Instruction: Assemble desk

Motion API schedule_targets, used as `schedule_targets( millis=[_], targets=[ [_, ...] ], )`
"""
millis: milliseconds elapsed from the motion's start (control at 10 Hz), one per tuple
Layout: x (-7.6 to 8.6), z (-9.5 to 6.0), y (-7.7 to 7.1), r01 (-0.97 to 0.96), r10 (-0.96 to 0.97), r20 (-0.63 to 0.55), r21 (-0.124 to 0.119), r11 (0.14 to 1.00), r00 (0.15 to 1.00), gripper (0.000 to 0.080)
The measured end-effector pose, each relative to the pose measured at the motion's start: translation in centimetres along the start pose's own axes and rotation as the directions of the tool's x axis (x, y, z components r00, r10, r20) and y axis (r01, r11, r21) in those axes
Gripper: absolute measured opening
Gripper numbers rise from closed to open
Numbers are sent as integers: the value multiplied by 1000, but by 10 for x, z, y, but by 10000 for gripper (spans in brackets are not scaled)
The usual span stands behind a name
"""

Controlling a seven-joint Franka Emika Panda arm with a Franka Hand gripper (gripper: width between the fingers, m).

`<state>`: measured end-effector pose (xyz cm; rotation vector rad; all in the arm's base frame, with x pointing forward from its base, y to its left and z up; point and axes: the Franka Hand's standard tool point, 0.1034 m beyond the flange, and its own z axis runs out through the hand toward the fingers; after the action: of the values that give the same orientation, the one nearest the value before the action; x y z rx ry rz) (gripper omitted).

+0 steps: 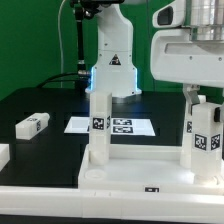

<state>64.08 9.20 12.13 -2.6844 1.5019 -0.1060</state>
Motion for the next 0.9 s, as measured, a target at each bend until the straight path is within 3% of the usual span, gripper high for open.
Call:
schedule_targets(
  millis=[100, 200, 300, 400, 500, 700, 900],
  targets=[
    [0, 0, 0, -54, 54, 0, 1, 999, 999, 290],
    [0, 0, 0, -72, 72, 0, 1, 997, 997, 347],
    [0, 0, 0, -71, 71, 0, 1, 997, 997, 483],
    [0, 0, 0, -49, 49, -2, 0, 999, 999, 483],
    [-1, 1, 0, 12, -12, -6, -1, 1000, 1000, 612],
    [-2, 1, -1, 101, -101, -7, -3, 995, 995, 638],
    [-1, 1, -1, 326, -326, -12, -11, 945, 945, 647]
  ],
)
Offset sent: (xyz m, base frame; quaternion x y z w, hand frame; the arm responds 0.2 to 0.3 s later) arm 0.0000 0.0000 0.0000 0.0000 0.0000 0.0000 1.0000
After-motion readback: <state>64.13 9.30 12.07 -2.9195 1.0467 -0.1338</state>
